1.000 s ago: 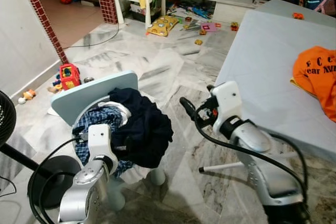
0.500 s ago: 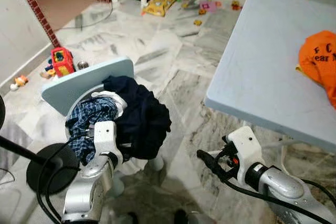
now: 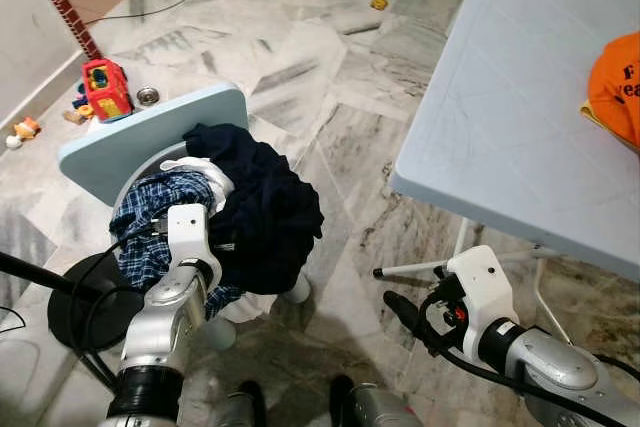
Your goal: Hang hanger
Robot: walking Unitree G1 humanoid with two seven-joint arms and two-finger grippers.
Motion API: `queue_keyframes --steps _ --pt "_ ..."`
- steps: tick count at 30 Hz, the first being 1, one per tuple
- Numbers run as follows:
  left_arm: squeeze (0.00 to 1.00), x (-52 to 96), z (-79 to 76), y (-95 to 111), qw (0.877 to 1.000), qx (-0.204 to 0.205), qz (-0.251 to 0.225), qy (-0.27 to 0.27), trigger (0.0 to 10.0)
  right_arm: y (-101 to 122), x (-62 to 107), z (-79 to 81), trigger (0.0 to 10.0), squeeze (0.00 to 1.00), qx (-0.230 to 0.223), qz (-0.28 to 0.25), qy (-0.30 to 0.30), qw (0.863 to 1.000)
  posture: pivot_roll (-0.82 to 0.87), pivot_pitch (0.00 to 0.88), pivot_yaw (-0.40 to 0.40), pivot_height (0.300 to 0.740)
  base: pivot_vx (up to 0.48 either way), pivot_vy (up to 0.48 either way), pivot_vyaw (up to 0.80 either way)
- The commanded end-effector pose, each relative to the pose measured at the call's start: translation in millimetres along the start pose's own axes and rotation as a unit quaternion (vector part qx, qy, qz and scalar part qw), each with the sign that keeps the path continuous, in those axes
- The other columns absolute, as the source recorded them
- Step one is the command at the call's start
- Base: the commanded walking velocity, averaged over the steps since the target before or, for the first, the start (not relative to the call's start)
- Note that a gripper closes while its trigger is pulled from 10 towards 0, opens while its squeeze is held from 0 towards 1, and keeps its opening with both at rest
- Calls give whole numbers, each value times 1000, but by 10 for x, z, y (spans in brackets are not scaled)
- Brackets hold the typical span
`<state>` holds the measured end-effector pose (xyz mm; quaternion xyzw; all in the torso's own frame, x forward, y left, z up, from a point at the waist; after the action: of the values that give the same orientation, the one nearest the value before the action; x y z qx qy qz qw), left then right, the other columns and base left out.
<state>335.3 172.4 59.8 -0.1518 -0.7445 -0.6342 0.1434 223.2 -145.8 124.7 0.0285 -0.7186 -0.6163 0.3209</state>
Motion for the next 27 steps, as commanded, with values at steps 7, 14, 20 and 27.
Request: queue_keyframes --steps 7,14,20,27 --pt "0 -72 -105 -227 999 1 29 -33 0 117 2 -46 10000 0 7 -13 -10 1000 -238 292 -50 740 0 0 0" --pt "0 -59 -90 -175 999 -5 3 -36 0 135 -62 -30 10000 0 11 -18 -6 1000 -225 278 -49 740 0 0 0" --pt "0 -69 -22 21 999 -1 -38 -12 0 205 -173 -53 10000 0 15 -33 -9 999 -206 247 -42 740 0 0 0" --pt "0 -74 -11 216 997 10 -80 -3 0 270 -264 -78 10000 0 20 -47 -12 999 -192 209 -31 740 0 0 0"
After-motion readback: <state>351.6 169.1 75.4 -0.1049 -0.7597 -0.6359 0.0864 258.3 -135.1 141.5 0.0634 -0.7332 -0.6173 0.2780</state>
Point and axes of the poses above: a point about 5 cm out from each wrist's last joint towards the gripper, its own x axis pointing back from the gripper into the wrist, its own y axis along the axis of the wrist's last joint, z = x × y, the point moved 2 cm from there along -x, pointing out of the wrist towards the gripper, and after that the axes turned 2 degrees about x, right-handed, at the moved point
